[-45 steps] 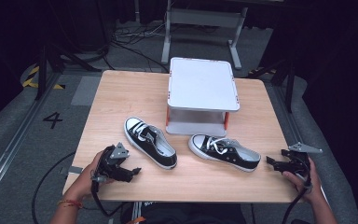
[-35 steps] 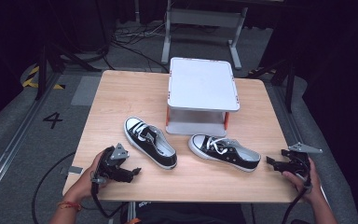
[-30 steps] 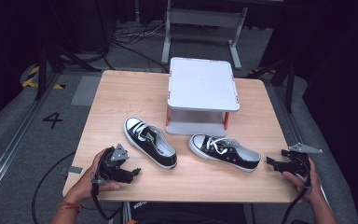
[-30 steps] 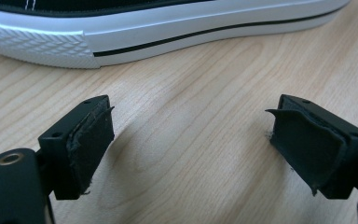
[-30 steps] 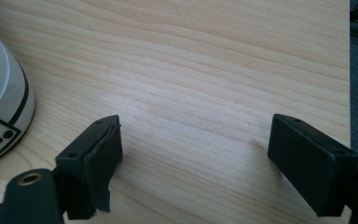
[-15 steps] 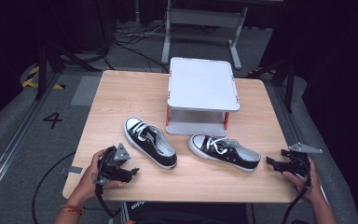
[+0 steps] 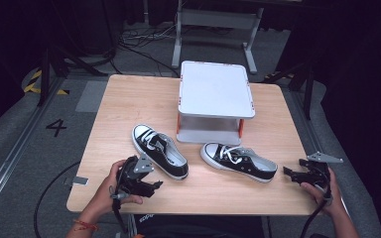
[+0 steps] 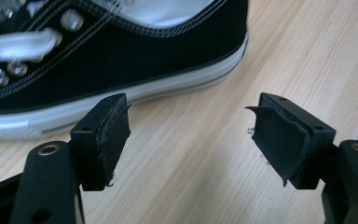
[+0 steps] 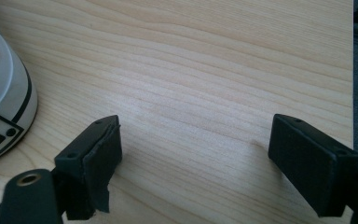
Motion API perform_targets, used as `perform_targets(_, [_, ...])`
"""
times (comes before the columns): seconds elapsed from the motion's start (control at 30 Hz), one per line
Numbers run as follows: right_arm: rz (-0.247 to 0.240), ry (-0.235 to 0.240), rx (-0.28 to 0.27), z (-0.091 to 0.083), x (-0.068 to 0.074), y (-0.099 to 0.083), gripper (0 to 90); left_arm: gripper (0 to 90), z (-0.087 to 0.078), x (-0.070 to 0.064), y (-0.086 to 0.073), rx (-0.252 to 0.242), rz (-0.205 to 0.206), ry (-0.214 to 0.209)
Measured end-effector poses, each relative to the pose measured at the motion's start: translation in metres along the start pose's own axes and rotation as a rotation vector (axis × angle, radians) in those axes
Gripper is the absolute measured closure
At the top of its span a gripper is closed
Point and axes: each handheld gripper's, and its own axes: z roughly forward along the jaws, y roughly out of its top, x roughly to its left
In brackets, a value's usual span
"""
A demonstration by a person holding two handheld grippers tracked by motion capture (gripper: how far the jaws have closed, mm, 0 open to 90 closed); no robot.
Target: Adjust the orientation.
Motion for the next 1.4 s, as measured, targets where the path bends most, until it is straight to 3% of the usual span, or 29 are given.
perform_targets(0.5, [-0.001, 0.000, 0.000, 0.000, 0.000, 0.000, 17.7, 29.9, 0.020, -0.021, 0.046, -0.016, 0.091, -0.053])
perform_targets(0.73, [-0.001, 0.000, 0.000, 0.000, 0.000, 0.000, 17.7, 34.1, 0.038, -0.019, 0.061, 0.005, 0.081, -0.071])
perform_targets(0.93, [-0.001, 0.000, 0.000, 0.000, 0.000, 0.000, 17.7, 40.1, 0.053, -0.017, 0.068, 0.055, 0.075, -0.084])
perform_targets(1.27, [-0.002, 0.004, 0.000, 0.000, 0.000, 0.000, 17.7, 66.7, 0.051, -0.010, 0.065, 0.101, 0.129, -0.079])
perform_targets(1.4, [-0.004, 0.005, -0.001, 0.000, 0.000, 0.000, 17.7, 71.5, 0.045, -0.007, 0.065, 0.141, 0.158, -0.122])
